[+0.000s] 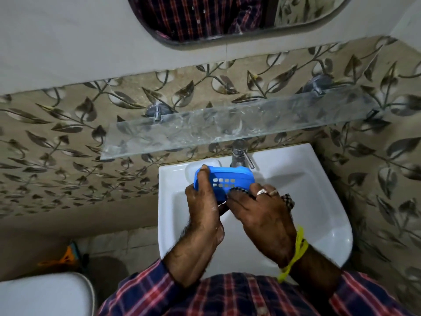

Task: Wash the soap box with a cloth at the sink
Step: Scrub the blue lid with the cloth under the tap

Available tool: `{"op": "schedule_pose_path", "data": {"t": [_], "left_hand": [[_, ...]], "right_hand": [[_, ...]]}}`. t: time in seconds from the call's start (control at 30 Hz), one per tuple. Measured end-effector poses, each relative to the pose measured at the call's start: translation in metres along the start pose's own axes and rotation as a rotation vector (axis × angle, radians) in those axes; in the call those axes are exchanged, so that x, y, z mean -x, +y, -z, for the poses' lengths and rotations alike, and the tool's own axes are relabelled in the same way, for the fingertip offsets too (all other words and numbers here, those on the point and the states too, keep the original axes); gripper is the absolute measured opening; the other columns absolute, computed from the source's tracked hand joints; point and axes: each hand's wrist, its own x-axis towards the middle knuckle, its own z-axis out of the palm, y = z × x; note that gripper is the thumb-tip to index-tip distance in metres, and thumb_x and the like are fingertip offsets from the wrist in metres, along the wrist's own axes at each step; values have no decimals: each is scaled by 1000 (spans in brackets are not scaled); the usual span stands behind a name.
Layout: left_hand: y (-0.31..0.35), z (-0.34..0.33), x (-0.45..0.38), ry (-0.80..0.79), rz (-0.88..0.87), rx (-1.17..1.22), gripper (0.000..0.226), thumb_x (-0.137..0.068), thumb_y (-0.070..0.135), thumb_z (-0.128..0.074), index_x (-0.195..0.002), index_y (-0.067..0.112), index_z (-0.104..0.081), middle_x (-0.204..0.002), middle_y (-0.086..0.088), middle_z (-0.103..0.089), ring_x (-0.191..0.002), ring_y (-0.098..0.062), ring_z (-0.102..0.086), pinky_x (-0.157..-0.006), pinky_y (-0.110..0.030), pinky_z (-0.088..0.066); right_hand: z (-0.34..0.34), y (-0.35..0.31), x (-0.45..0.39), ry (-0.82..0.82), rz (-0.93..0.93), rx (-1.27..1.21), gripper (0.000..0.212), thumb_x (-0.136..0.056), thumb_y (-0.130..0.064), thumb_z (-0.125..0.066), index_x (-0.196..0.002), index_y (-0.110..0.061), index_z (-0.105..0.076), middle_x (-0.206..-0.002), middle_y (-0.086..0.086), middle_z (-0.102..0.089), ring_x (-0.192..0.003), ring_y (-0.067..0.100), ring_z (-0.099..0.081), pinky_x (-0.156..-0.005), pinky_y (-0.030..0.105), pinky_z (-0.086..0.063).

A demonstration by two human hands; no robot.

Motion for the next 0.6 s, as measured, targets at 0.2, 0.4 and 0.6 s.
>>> {"op": "schedule_pose_path", "data": {"t": [0.2,0.4,0.6], "left_hand": [[5,1,-5,-52,-40,8,63,-87,61,-63,-125,12,-54,-119,-20,-68,-99,-38,-73,-68,-40,-63],[3,3,-13,-144,-39,12,56,-87,37,-77,-128,14,-48,-123,-15,-62,-105,-31,-71,-80,-48,-63],[5,17,-23,-269,-56,75,70,-71,30,-77,-128,4,-46,-115,-14,-51,-100,-24,-63,-77,-36,-59]], "right_hand": [[8,17,5,178,-280,-483,26,-83,4,-66,-97,-16,-77,-107,-8,-76,-81,24,-60,-71,40,-51],[11,21,1,423,-766,-1049,25,-77,-3,-81,-97,-18,-77,-100,3,-73,-91,20,-71,-79,46,-61],[16,40,8,405,-1353,-1542,30,-73,-18,-78,-102,-8,-74,-89,14,-74,-69,36,-66,-64,60,-59]]}}
